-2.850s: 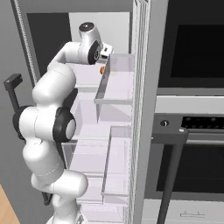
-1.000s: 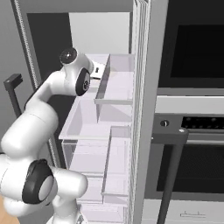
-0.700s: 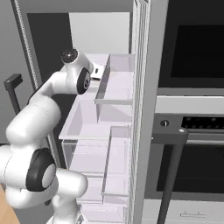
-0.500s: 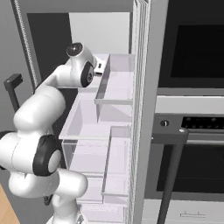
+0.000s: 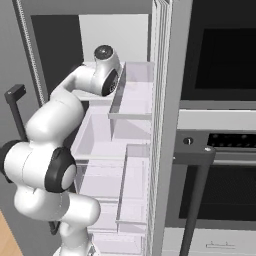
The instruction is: Place one lemon and one chicken drumstick in each tupperware on the nearby counter, to pack two identical lunches.
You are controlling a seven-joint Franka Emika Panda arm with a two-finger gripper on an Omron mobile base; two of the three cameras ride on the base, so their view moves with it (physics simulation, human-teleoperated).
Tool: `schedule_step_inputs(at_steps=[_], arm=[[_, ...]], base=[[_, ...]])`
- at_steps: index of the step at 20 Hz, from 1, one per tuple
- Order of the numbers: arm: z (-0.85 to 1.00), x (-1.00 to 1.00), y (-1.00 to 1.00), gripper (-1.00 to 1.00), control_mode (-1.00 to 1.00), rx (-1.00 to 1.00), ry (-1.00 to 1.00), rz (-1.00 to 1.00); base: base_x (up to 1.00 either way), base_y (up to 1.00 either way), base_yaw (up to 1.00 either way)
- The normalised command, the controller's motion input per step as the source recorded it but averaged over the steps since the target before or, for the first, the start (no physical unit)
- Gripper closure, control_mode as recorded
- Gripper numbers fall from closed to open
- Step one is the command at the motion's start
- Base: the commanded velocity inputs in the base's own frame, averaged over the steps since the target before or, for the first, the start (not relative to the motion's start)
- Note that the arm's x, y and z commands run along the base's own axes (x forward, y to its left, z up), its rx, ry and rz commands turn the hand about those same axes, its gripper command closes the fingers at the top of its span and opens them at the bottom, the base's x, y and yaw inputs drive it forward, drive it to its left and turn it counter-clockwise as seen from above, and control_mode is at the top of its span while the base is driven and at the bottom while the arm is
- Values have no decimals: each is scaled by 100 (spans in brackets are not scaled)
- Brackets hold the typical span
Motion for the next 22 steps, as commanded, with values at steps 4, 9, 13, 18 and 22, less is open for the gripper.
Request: schedule_step_inputs(at_steps=[4,9,13,18,22], arm=[[-20,28,18,-100,-100,2,-7,0],[-22,0,23,-100,-100,-7,0,1],[-25,20,16,-100,-100,-3,-5,0],[0,34,8,-100,-100,0,-1,0],[-28,8,0,-100,-100,0,0,0]], base=[[0,0,0],[0,0,0],[0,0,0],[0,0,0],[0,0,0]])
